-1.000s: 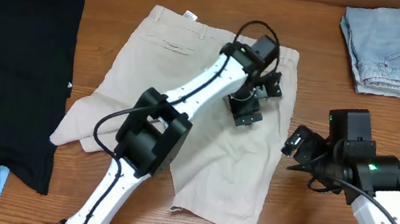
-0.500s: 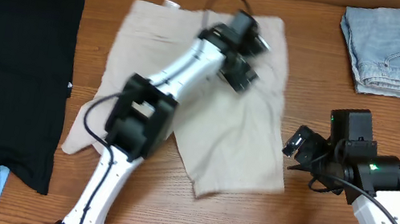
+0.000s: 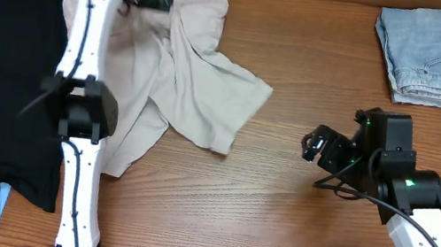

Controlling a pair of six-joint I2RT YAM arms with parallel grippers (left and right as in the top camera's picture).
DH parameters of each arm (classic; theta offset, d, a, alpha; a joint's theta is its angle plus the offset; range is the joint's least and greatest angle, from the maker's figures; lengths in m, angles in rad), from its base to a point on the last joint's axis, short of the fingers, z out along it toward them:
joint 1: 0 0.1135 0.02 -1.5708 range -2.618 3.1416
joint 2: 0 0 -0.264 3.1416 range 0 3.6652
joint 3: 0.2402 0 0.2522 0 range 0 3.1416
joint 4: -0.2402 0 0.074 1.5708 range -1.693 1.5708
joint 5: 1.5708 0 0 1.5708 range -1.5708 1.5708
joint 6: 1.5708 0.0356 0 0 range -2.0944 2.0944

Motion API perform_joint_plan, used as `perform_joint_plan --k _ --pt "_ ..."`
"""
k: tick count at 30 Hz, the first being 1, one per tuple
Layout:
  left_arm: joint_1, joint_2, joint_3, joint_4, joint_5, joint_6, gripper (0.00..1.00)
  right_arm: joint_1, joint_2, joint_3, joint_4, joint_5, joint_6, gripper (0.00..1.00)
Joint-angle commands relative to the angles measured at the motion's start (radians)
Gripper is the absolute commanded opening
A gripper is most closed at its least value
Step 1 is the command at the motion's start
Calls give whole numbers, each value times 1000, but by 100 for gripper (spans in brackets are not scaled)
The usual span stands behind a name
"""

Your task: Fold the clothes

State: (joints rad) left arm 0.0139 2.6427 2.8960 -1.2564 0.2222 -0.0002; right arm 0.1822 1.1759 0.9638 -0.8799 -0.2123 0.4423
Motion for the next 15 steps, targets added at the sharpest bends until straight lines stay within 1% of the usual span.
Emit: perform_joint_plan --k 1,6,10,15 --pt "-37 -26 235 -85 71 -53 100 72 16 20 39 -75 -27 100" --pt "-48 -172 242 -133 68 -56 100 252 90 20 143 -74 -11 100" --pt "-45 -268 242 -174 58 -56 100 405 225 20 288 -75 8 100" --pt "-42 -324 242 -260 50 -29 100 533 373 21 448 -78 26 100"
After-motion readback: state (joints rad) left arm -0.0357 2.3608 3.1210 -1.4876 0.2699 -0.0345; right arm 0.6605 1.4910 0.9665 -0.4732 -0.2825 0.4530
